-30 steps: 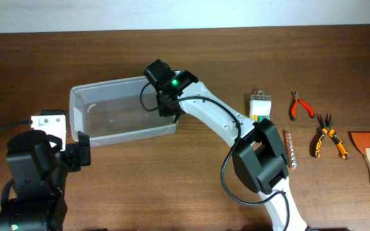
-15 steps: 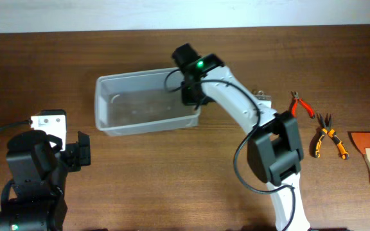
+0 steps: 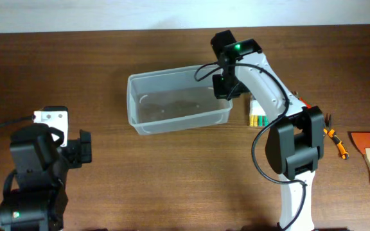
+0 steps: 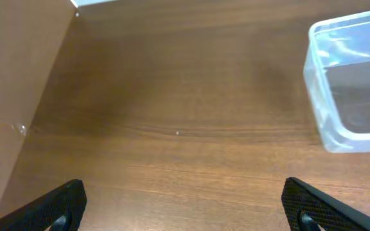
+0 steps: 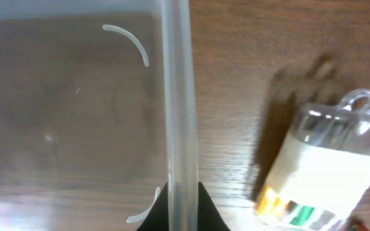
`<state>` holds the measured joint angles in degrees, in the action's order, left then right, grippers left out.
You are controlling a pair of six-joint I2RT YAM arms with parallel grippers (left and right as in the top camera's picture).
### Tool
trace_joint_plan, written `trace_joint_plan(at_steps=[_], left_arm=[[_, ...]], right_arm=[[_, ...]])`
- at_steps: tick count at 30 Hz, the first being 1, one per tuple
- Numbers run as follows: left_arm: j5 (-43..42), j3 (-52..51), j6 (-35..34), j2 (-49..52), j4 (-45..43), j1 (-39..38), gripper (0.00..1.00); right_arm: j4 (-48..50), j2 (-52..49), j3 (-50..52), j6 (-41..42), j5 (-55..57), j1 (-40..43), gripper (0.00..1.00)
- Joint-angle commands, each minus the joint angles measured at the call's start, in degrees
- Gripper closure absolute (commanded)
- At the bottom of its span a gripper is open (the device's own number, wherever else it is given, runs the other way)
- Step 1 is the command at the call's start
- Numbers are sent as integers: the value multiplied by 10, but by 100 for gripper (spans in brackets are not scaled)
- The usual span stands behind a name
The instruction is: Pack container
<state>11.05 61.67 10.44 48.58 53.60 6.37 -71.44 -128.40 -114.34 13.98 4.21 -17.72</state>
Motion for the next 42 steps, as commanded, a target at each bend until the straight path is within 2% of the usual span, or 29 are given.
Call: trace_joint_plan(at_steps=[1, 19, 31, 42], left_arm=[[8, 10, -7, 12, 1, 3, 1], [8, 10, -7, 56, 1, 3, 1], [8, 10, -7, 56, 3, 3, 1], [8, 10, -7, 58, 6, 3, 1]], right_arm=[[-27, 12, -1, -33, 20, 23, 96], [-117, 13, -1, 50, -25, 11, 96], [-152, 24, -1, 63, -20, -20, 96], [-112, 36, 0, 77, 10, -20, 96]])
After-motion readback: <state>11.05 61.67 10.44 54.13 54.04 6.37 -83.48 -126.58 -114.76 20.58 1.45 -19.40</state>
